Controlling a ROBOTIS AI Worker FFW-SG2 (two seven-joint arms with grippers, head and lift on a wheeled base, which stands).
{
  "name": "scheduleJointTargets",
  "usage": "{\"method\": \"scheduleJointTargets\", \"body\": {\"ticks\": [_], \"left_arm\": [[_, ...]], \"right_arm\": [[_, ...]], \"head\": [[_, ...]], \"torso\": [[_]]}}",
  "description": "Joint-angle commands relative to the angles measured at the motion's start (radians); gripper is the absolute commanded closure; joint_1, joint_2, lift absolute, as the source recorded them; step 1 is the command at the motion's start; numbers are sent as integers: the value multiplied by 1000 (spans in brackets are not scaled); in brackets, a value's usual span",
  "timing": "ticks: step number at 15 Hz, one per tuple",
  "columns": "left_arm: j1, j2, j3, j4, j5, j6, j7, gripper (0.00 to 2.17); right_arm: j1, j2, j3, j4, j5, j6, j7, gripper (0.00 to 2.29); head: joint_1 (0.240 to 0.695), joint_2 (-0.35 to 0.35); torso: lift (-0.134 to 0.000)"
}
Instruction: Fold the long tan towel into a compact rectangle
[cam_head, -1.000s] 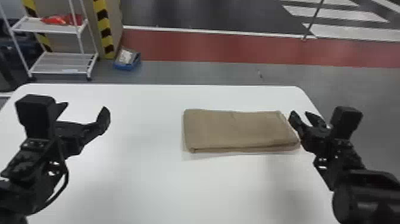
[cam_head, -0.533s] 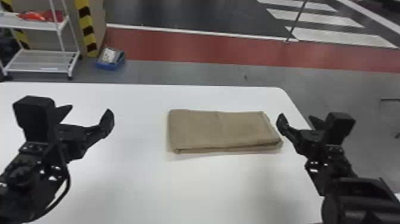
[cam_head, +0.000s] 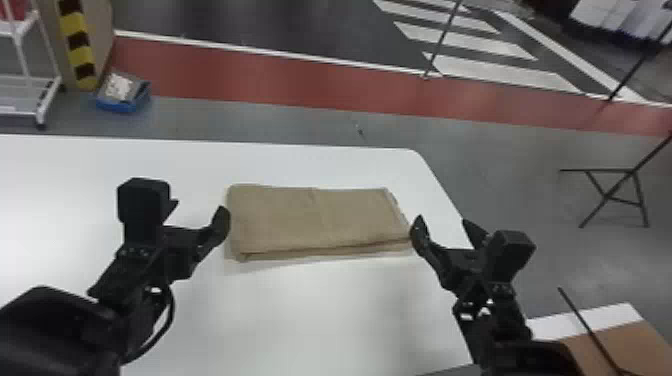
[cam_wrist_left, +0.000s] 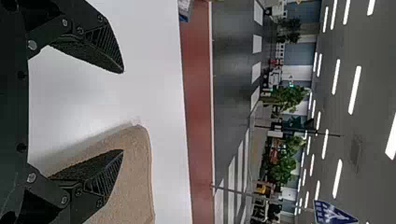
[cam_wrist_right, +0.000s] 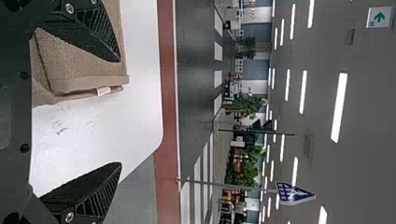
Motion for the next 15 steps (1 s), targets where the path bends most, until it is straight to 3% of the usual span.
{"method": "scheduleJointTargets", "body": {"ticks": [1,3,6,10,15], "left_arm": [[-31,-32,-4,35,55,-1,0,340],[-42,-40,-13,42,101,9,-8,340],[-47,-43,-79,42,118,12,-2,340],[-54,-71,-141,80,58,12,1,340],[-50,-62,-156,80,6,36,41,340]], "right_arm": [[18,0,2,31,-2,-43,5,110],[18,2,5,55,0,-61,13,110],[13,0,11,75,3,-77,19,110],[15,2,12,86,0,-80,33,110],[36,0,6,70,-3,-89,36,113]], "head": [[695,-350],[695,-350],[695,-350],[695,-350],[695,-350]], "torso": [[-123],[-123],[-123],[-123],[-123]]}}
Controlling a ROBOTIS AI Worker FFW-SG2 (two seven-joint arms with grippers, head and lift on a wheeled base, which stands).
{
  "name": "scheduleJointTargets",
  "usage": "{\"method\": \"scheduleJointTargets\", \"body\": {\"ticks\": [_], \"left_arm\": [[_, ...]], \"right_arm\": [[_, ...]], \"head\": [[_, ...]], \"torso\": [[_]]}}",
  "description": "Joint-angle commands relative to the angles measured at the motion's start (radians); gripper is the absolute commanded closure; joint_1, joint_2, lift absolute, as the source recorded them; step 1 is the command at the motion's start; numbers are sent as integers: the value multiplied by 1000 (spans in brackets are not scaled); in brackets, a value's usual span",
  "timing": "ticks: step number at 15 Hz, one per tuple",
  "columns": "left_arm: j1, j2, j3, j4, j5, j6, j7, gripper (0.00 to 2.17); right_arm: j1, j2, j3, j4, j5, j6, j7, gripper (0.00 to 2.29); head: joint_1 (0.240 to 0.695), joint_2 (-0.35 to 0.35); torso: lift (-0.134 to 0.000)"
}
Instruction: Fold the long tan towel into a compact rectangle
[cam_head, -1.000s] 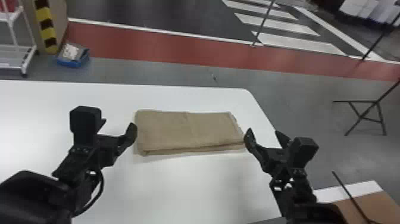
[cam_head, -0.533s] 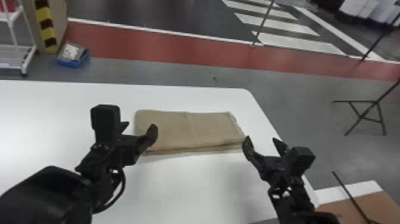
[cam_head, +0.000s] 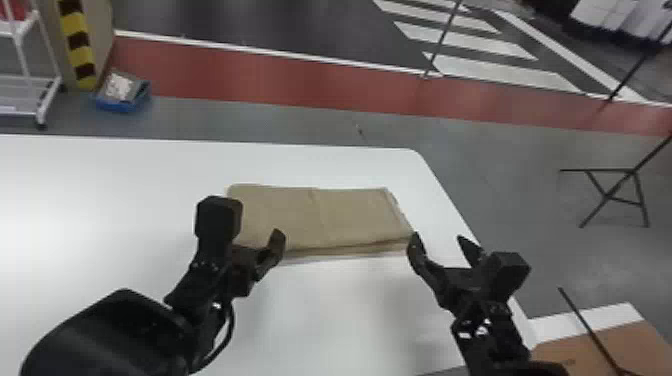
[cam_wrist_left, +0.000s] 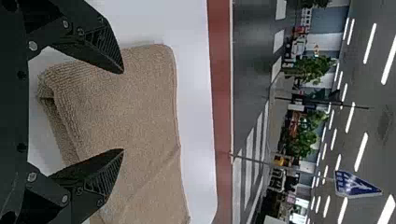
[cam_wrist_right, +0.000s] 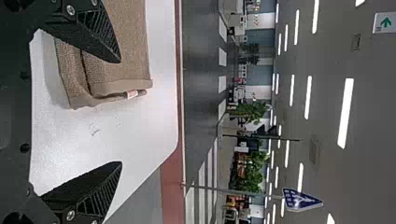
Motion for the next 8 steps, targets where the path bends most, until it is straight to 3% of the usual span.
{"method": "scheduleJointTargets", "body": {"ticks": [1,3,4,8], "left_arm": [[3,5,1,0,-26,31,0,340],[3,5,2,2,-46,37,2,350],[3,5,1,2,-47,65,3,552],[3,2,-3,0,-67,108,14,583]], "right_arm": [[12,0,-1,-11,0,-1,1,113],[18,0,1,-14,0,-4,3,113],[18,0,1,-14,0,-4,4,113],[15,0,4,-17,3,-1,4,113]], "head": [[695,-350],[695,-350],[695,-350],[695,-350]], "torso": [[-123],[-123],[-123],[-123]]}}
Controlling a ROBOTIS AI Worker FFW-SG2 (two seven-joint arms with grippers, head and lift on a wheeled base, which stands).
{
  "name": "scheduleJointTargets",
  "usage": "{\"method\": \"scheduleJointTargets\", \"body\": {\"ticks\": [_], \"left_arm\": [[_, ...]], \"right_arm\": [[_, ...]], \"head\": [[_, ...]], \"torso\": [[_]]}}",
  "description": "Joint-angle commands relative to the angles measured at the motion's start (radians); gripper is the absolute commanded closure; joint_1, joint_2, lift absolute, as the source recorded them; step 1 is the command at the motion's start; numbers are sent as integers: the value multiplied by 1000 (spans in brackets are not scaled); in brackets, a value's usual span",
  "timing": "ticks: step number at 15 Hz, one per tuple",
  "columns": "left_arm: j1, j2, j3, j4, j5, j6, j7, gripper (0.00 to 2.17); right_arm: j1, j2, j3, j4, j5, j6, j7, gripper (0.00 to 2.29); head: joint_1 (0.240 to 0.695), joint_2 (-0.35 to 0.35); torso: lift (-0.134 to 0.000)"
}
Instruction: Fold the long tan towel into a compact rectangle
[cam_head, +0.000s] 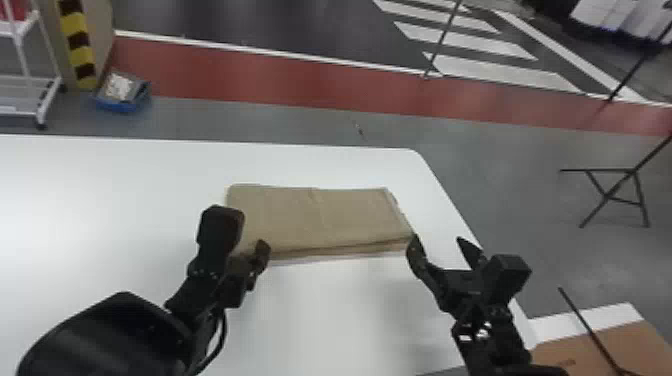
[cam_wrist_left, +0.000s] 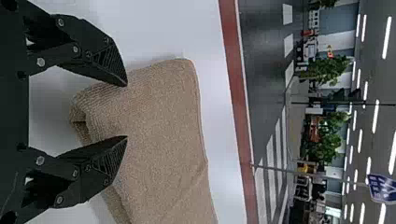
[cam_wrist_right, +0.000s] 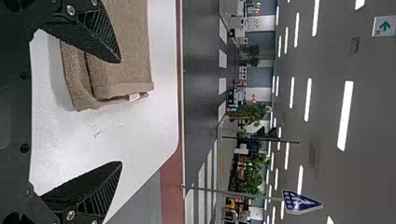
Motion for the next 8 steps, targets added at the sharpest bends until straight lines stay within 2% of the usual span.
{"method": "scheduleJointTargets", "body": {"ticks": [1,2,3,5,6,8], "left_arm": [[0,0,-1,-1,-8,17,-1,583],[0,1,-1,-3,-8,23,-1,664],[0,0,-1,-3,-9,54,1,890],[0,3,0,-12,-13,75,1,1096],[0,3,0,-15,-14,97,1,1291],[3,6,0,-38,-16,109,16,1335]], "right_arm": [[-1,0,3,-4,1,1,0,113],[-3,0,5,-4,1,1,0,113],[-4,0,3,-4,1,7,0,113],[-7,0,3,-4,0,10,0,113],[-7,0,3,-7,0,13,0,113],[-7,0,3,-22,-2,19,0,113]], "head": [[695,-350],[695,-350],[695,-350],[695,-350],[695,-350],[695,-350]], "torso": [[-123],[-123],[-123],[-123],[-123],[-123]]}}
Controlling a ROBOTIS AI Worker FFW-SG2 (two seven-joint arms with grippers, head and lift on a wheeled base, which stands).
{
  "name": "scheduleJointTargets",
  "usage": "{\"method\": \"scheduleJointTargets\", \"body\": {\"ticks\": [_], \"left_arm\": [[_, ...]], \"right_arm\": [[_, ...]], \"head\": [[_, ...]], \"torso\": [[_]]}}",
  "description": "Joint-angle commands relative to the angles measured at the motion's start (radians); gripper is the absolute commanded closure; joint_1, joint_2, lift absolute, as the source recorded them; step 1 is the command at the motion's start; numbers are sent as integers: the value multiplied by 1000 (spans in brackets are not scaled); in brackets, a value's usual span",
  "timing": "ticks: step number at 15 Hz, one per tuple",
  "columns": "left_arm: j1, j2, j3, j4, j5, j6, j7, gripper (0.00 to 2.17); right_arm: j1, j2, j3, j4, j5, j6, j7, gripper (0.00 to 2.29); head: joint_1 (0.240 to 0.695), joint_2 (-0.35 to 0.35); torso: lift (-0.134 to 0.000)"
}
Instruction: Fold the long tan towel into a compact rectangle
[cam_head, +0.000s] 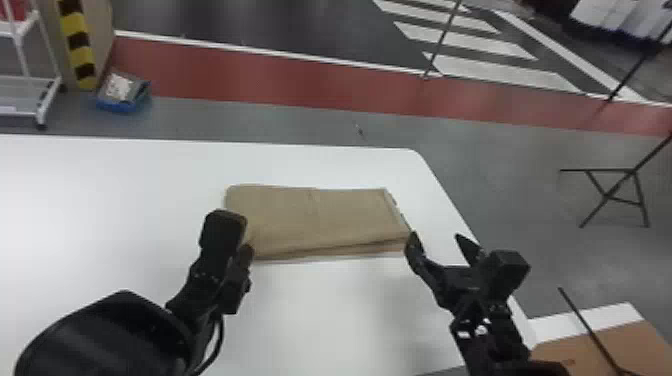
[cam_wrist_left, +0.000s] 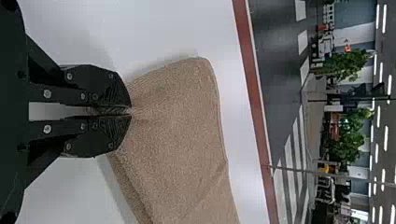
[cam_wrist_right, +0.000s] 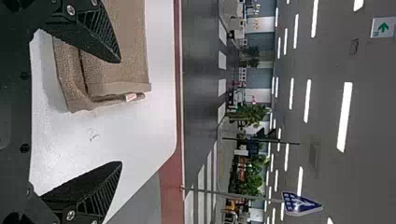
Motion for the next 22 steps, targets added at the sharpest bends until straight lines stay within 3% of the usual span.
{"method": "scheduleJointTargets", "body": {"ticks": [1,6,11,16,21,22], "left_arm": [[6,4,2,-37,-1,10,5,1335],[15,64,44,-119,5,50,16,1332],[104,162,156,-234,28,65,14,1332],[230,237,245,-377,26,83,7,1332],[325,251,290,-463,12,80,-4,1328],[323,249,290,-458,6,77,-4,1139]], "right_arm": [[0,0,3,-13,-1,4,0,113],[-2,2,23,-21,-1,10,-2,113],[-16,8,61,-22,5,13,-11,113],[-31,25,113,-25,28,32,-23,113],[-42,41,147,-36,45,59,-28,113],[-43,48,147,-42,44,65,-28,113]], "head": [[695,-350],[695,-350],[695,-350],[695,-272],[695,-198],[695,-192]], "torso": [[-123],[-123],[-123],[-123],[-123],[-123]]}}
